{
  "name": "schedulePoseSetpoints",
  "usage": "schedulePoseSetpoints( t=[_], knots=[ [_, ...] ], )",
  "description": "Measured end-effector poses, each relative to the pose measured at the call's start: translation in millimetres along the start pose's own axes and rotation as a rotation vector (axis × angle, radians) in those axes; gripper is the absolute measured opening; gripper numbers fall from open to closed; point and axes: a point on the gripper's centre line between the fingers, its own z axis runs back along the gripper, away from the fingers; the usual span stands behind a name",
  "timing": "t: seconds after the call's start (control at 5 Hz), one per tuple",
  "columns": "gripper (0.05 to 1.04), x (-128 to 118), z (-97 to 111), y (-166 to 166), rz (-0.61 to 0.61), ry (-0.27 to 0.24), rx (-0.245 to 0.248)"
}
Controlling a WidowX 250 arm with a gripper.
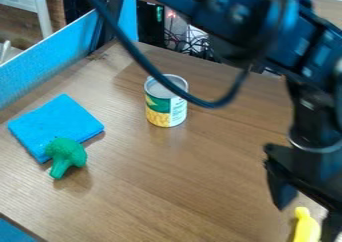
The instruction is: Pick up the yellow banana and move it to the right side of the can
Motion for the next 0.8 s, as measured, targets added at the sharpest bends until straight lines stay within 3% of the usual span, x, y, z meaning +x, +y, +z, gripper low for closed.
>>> schedulePoseSetpoints(
  t=[0.4, 0.6, 0.8],
  knots=[
    [1.001, 16.6, -18.2, -15.3, -0.025, 0.027, 0.02],
    [1.001, 12.7, -27.6, -15.2, -0.036, 0.072, 0.046],
    [1.001, 3.0, -37.1, -8.7, -0.019, 0.16, 0.087]
  ],
)
